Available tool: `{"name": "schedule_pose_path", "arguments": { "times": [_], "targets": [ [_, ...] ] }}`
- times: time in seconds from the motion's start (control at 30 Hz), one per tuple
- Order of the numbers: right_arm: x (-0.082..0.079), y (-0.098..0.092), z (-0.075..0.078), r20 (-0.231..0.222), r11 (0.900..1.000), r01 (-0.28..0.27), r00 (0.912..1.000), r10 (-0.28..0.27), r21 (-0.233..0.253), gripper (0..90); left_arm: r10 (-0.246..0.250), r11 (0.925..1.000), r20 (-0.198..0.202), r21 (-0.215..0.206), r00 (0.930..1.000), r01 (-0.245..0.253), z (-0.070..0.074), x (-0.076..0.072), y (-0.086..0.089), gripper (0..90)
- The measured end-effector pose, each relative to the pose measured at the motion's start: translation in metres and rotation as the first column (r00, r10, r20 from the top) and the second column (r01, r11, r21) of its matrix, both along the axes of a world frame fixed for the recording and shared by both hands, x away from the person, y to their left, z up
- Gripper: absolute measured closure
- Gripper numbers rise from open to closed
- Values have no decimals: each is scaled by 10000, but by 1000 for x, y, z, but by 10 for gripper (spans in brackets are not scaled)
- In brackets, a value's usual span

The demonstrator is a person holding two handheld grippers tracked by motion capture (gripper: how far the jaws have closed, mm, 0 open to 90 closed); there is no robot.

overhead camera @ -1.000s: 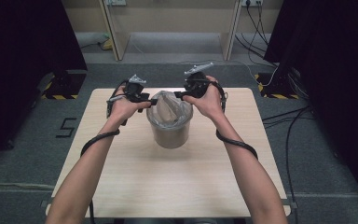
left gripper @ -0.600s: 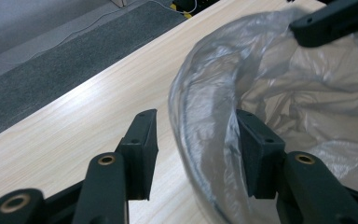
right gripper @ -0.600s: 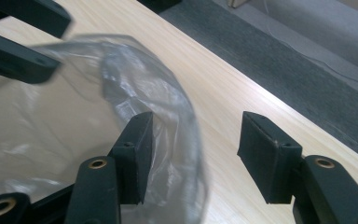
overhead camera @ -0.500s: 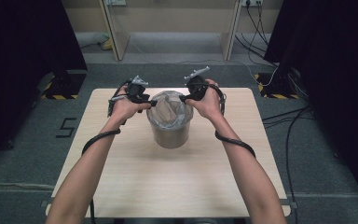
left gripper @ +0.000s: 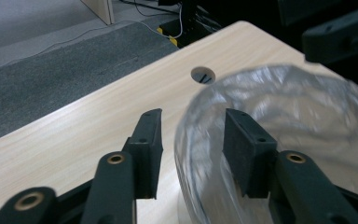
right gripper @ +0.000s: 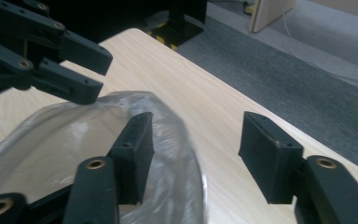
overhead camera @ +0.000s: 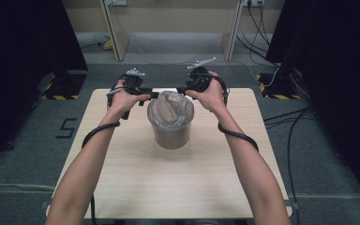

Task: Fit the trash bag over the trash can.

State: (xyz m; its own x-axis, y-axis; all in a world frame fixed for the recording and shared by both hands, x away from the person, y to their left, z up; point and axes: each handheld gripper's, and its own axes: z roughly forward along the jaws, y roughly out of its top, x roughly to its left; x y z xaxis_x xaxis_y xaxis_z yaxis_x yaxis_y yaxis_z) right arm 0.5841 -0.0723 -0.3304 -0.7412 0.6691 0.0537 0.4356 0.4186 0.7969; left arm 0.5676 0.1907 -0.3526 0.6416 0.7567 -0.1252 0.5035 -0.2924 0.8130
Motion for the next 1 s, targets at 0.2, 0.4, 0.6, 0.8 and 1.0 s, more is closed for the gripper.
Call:
{"name": "schedule_pose_path", "arguments": {
  "times": [0.2, 0.4, 0.6, 0.8, 1.0],
  "targets": [
    [14, 12, -9, -220, 9994, -156, 9996, 149, -309, 548, -167, 9994, -432, -313, 9989, 154, 0, 15, -9, 640],
    [22, 19, -21, -556, 9987, -400, 9977, 381, -324, 698, -370, 9986, -919, -413, 9951, 334, -5, 24, -14, 735],
    [28, 19, -26, -882, 9981, -535, 9948, 507, -298, 851, -466, 9980, -1310, -474, 9903, 407, -8, 29, -17, 867],
    [29, 19, -27, -853, 9981, -557, 9949, 531, -278, 900, -340, 9983, -1336, -505, 9904, 274, -10, 32, -16, 893],
    [31, 17, -29, -775, 9980, -418, 9963, 379, -484, 900, -114, 9997, -1403, -245, 9900, 80, -12, 35, -11, 894]
  ]
}}
